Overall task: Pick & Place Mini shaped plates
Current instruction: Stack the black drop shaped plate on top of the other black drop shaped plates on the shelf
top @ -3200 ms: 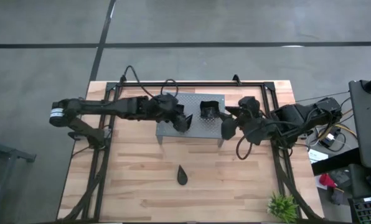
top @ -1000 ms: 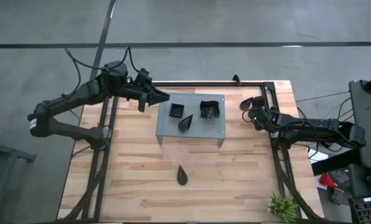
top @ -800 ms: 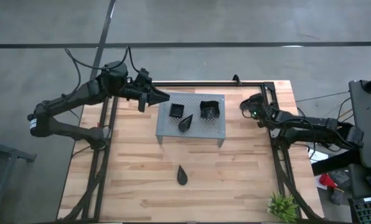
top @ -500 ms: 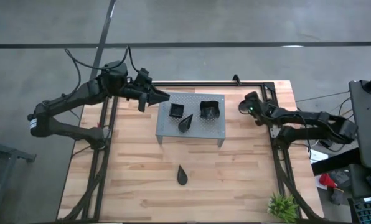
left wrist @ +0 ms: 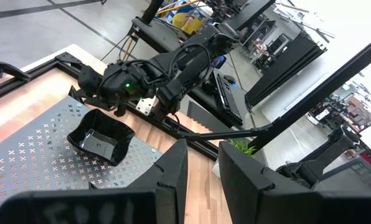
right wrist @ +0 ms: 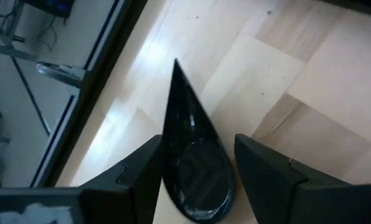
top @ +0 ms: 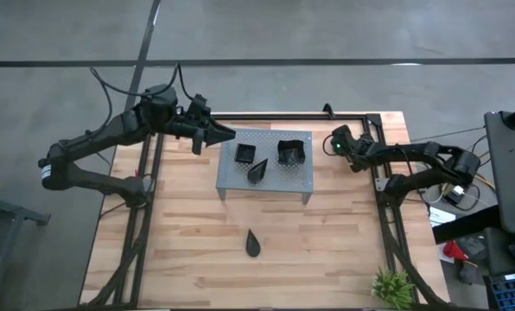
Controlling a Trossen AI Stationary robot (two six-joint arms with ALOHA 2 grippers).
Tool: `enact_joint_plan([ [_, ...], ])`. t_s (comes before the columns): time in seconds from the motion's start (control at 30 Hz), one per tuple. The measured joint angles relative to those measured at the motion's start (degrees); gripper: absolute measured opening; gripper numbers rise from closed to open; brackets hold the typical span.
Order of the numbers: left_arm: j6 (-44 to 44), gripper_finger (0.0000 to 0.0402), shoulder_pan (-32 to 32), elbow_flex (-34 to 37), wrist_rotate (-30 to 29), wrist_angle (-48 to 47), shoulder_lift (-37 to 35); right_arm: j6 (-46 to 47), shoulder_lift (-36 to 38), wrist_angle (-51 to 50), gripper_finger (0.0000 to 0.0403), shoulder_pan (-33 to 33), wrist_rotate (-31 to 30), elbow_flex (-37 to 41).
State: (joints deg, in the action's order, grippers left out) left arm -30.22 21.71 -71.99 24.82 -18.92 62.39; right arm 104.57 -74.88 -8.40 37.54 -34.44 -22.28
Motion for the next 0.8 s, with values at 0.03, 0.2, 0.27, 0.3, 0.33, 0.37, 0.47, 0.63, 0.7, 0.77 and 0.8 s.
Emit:
enact_joint_plan([
  [0.03,0.02,0.0083,0.00,0.00,0.00,0.00,0.00,0.25,-0.15,-0.26,0.0188,0.06,-0.02,0.00],
  [0.2,0.00,0.0085,0.04,0.00,0.00,0.00,0.00,1.63,0.02,-2.14,0.0160,0.05,-0.04,0.25],
  [0.27,0.02,0.0086,0.04,0.00,0.00,0.00,0.00,1.40,0.14,-2.09,0.0147,0.45,0.03,0.48],
  [0.3,0.02,0.0085,0.04,0.00,0.00,0.00,0.00,1.32,0.14,-2.08,0.0139,0.67,0.20,0.65],
  [0.33,0.03,0.0084,0.04,0.00,0.00,0.00,0.00,1.29,0.14,-2.15,0.0131,0.86,0.25,0.86],
  [0.37,0.08,0.0083,0.04,0.00,0.00,0.00,0.00,1.29,0.14,-2.14,0.0121,0.98,0.26,1.00],
  [0.47,0.15,0.0084,0.09,0.00,0.00,0.00,0.00,1.26,0.14,-1.91,0.0090,1.27,0.44,1.05],
  [0.63,0.17,0.0083,0.09,0.00,0.00,-0.06,0.00,0.13,-0.74,-1.61,0.0049,2.10,1.07,1.09],
  [0.7,0.17,0.0083,0.11,0.00,0.01,-0.13,0.00,0.22,-1.39,-1.10,0.0040,2.49,1.94,1.09],
  [0.77,0.17,0.0083,0.13,0.00,0.00,-0.17,0.00,-0.17,-2.05,-0.22,0.0035,2.61,2.54,1.14],
  [0.8,0.17,0.0084,0.15,0.00,0.00,-0.18,0.00,-0.86,-2.28,0.35,0.0033,2.66,2.75,1.16],
])
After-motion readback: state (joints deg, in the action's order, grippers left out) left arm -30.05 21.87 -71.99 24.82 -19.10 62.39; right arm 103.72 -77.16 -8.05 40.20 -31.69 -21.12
